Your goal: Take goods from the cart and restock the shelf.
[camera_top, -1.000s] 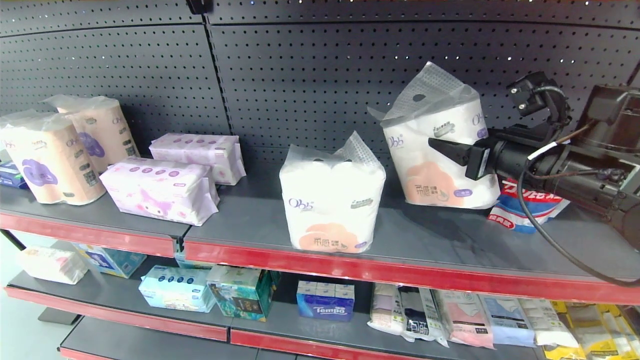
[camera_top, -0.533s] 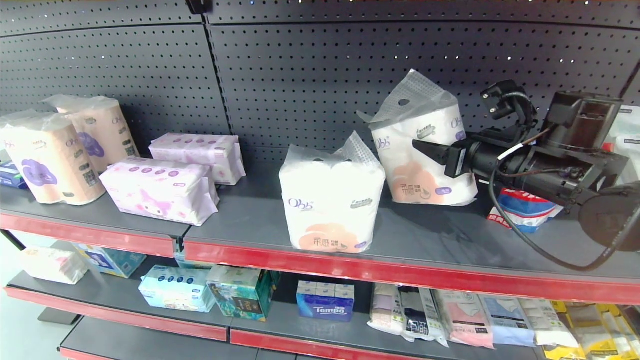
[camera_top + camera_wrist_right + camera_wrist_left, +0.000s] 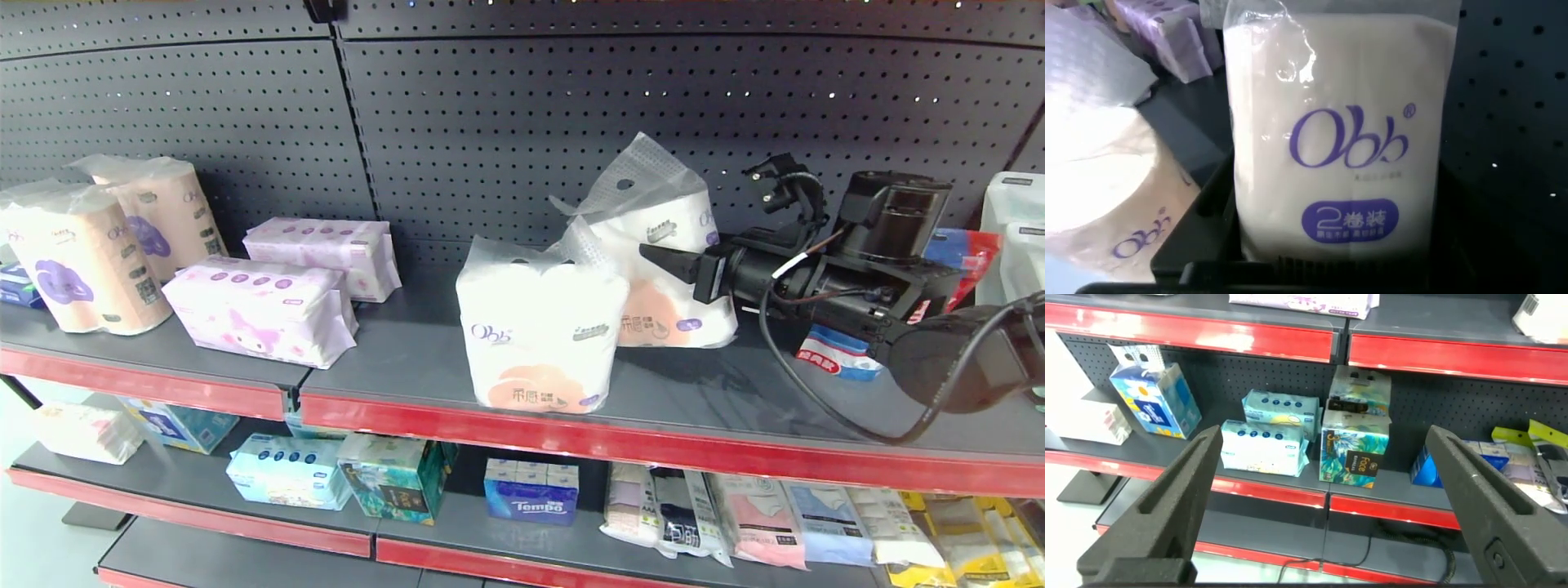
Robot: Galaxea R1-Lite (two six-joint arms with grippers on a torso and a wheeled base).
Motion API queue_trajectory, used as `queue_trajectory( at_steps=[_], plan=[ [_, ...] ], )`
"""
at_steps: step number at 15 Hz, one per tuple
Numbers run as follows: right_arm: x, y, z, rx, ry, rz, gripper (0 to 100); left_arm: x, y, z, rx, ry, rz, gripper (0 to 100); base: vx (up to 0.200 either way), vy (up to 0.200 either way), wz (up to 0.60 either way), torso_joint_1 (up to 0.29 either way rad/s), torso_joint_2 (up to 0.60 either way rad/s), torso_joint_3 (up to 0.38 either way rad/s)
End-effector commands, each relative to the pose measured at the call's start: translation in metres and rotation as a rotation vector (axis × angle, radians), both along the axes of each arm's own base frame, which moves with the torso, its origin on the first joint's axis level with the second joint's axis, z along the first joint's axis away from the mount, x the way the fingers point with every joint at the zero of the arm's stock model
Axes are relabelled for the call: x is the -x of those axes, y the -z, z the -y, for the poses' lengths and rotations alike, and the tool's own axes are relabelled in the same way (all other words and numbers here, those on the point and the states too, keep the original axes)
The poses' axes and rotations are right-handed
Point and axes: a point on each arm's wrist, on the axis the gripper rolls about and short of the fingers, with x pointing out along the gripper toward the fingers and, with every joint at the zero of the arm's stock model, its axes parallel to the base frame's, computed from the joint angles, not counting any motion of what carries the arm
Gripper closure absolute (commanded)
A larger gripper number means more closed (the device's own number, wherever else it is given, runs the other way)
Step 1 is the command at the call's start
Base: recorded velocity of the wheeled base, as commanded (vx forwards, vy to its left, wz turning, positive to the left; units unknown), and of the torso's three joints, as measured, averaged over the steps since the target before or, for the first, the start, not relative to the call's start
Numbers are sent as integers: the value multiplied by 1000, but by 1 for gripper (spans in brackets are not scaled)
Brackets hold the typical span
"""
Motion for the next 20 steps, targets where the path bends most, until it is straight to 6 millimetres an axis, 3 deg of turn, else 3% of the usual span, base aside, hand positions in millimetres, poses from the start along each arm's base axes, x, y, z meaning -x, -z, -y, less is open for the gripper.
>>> queue_trajectory(
  at_steps=[1, 6, 10, 20],
  plan=[
    [-14, 9, -5, 2, -6, -5, 100, 0, 0, 0, 0, -1, 0, 0, 0, 0, 0, 0, 0, 0],
    [-25, 8, -27, -28, -53, 0, 100, 0, 0, 0, 0, -1, 0, 0, 0, 0, 0, 0, 0, 0],
    [-27, 12, -32, -24, -63, -8, 100, 0, 0, 0, 0, -1, 0, 0, 0, 0, 0, 0, 0, 0],
    [-24, 39, -5, 105, -52, -37, 100, 0, 0, 0, 0, -1, 0, 0, 0, 0, 0, 0, 0, 0]
  ],
)
